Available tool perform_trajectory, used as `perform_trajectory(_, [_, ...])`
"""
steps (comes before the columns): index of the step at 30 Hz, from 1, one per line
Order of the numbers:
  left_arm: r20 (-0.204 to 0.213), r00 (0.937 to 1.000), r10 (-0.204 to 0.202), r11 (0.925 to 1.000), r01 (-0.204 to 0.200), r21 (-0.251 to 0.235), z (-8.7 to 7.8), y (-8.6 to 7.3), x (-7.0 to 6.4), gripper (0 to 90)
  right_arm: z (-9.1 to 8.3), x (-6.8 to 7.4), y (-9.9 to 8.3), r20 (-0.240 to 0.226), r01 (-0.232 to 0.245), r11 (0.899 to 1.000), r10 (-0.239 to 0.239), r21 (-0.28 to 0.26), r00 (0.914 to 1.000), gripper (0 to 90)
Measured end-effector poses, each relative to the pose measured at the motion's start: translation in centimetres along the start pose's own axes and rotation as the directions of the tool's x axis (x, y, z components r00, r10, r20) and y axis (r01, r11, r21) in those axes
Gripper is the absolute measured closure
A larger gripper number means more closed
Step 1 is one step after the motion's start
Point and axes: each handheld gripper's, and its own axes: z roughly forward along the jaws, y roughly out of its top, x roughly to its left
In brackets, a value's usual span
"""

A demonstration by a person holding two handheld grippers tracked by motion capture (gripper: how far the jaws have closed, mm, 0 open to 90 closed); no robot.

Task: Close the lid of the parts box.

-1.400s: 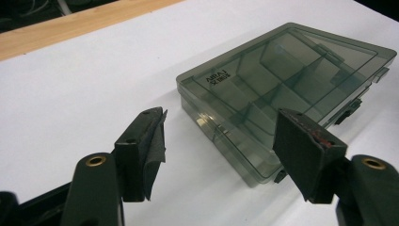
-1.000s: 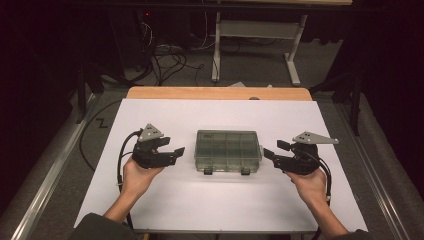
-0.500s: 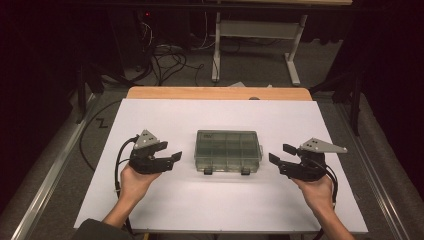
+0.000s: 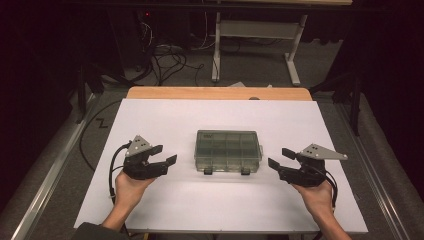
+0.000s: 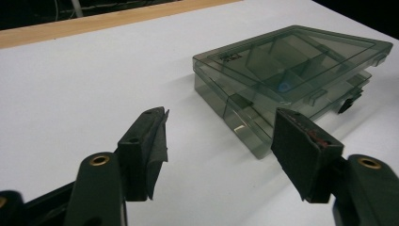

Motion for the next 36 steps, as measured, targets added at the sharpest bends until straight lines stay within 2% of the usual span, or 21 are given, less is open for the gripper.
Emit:
perform_trajectory(7, [0.017,0.9997,-0.018,0.9997,0.018,-0.018,-0.1,-0.8,0.3,38.5,0.0,0.1,-0.7,0.0,-0.003,1.0,0.003,-0.005,1.0,35.8])
perform_trajectory(16, [0.013,0.9996,-0.024,0.9989,0.025,-0.039,-0.3,-1.7,0.3,38.2,-0.2,0.3,-1.4,-0.01,-0.005,1.0,0.005,-0.02,0.9999,35.4])
perform_trajectory(25, [-0.002,0.9998,-0.019,0.9981,0.019,-0.058,-0.5,-2.3,0.4,38.0,-0.6,-0.3,-2.5,0.002,-0.024,0.999,0.024,-0.034,0.9997,34.9])
perform_trajectory(36, [-0.011,0.9999,-0.011,0.9985,0.01,-0.054,-0.2,-2.9,0.5,37.3,-0.7,-1.1,-3.5,0.014,-0.037,0.998,0.038,-0.047,0.9992,34.1])
